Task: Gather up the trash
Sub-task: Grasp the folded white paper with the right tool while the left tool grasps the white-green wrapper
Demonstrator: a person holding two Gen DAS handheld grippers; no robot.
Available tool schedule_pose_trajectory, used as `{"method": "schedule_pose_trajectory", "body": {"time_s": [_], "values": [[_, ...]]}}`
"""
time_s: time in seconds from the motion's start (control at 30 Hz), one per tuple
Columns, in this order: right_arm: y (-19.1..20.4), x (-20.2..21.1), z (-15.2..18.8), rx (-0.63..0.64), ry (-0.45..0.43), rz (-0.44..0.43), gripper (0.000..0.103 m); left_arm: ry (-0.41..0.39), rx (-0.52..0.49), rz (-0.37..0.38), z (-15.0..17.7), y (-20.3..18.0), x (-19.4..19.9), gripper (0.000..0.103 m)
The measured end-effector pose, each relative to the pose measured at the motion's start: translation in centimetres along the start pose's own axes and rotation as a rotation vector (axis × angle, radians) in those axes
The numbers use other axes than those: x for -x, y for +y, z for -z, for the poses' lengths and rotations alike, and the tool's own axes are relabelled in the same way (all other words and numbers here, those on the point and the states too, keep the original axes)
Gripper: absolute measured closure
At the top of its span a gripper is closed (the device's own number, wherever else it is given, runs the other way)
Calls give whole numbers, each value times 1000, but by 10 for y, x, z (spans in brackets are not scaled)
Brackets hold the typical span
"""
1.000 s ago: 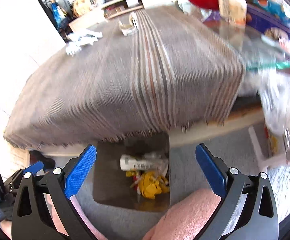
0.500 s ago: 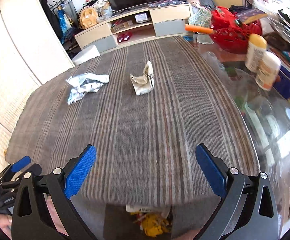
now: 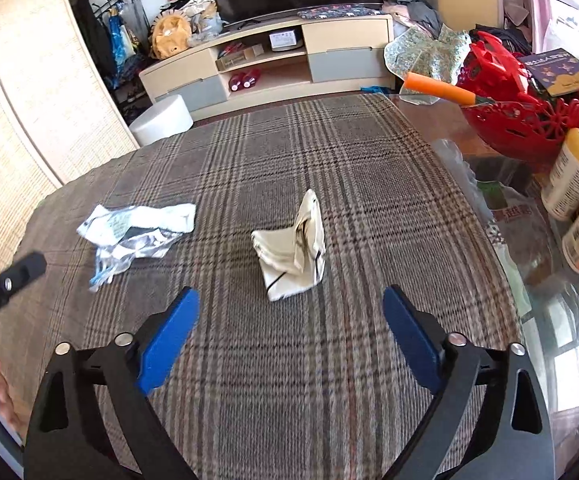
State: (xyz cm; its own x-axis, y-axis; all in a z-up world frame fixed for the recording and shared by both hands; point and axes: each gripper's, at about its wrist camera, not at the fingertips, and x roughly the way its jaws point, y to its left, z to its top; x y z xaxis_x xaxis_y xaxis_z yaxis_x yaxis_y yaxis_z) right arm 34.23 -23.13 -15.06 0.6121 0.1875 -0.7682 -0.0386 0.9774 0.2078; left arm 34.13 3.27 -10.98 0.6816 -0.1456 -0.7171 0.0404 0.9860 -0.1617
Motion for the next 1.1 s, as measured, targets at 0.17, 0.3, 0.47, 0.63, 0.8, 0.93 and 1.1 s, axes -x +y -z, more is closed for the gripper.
{"method": "schedule_pose_trajectory", "body": {"time_s": [0.17, 0.3, 0.47, 0.63, 0.8, 0.93, 1.1], "values": [[-8, -21, -14, -14, 19, 2, 16, 38, 14, 3, -26, 7, -32, 28], [-8, -34, -17, -5, 31, -1, 16, 75, 13, 10, -33, 7, -53, 33], [-8, -49, -20, 0, 53, -21, 25, 107, -4, 21, -35, 2, -68, 44], [0, -56, -15, 44, 56, -13, 71, 123, -66, 40, -30, -11, -74, 73], [5, -49, -7, 80, 72, -46, 78, 157, -98, 68, -18, -20, -76, 94], [7, -38, 3, 101, 72, -42, 78, 189, -124, 71, -3, -28, -67, 103], [4, -23, 19, 100, 82, -54, 78, 199, -160, 63, 19, -36, -51, 103]]}}
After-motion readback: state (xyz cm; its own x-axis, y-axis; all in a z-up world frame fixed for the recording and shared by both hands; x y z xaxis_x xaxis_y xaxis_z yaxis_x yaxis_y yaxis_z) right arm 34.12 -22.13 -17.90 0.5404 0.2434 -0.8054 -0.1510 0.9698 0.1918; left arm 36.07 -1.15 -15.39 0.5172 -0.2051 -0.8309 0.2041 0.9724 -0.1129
